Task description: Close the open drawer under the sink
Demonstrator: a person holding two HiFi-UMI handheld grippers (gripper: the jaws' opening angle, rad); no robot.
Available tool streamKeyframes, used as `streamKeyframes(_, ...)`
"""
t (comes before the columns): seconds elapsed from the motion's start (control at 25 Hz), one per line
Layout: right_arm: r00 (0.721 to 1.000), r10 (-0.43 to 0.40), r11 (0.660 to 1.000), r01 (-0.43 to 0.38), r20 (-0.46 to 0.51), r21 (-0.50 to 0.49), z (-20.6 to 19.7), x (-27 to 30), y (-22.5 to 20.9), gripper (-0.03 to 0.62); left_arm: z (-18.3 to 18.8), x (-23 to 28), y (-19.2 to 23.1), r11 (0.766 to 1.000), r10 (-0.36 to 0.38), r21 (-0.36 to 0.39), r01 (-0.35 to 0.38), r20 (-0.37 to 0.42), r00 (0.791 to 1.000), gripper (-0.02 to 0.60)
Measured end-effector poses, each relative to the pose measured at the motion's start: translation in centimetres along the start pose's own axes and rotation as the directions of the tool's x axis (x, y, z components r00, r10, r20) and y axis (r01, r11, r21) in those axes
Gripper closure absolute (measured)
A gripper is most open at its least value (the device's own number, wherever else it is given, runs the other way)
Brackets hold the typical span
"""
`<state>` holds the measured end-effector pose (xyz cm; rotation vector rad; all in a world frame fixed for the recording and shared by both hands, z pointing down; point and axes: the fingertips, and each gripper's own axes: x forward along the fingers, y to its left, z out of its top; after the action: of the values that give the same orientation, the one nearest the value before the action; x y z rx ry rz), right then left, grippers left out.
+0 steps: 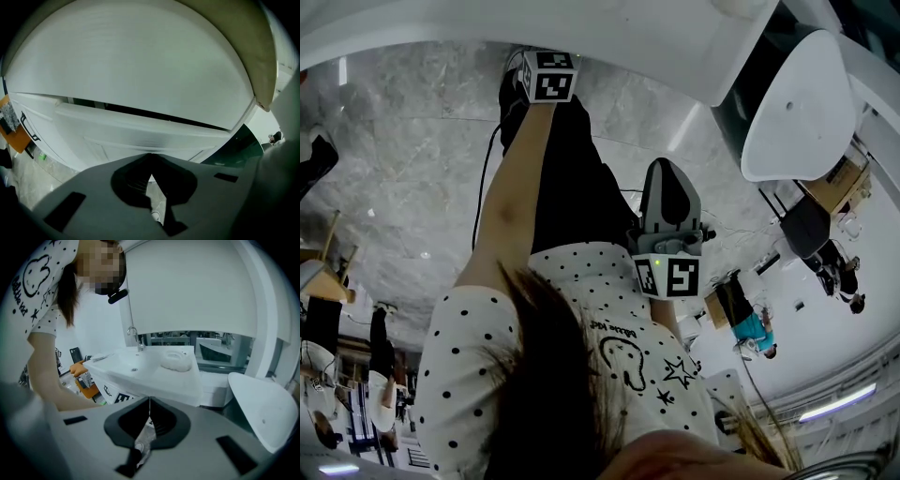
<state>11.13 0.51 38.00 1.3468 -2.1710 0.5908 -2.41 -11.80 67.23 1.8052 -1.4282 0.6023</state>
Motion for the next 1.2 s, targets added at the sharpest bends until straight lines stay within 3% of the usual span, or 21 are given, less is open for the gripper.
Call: streamKeyframes(1.2, 0.98, 0.092, 0.994, -0.1, 0.177, 0.035, 2.5, -4.6, -0.3, 0.579, 4.4, -10.9, -2.6, 0.997, 0.039, 0.067, -0.049, 0.132, 0.991, 0.577)
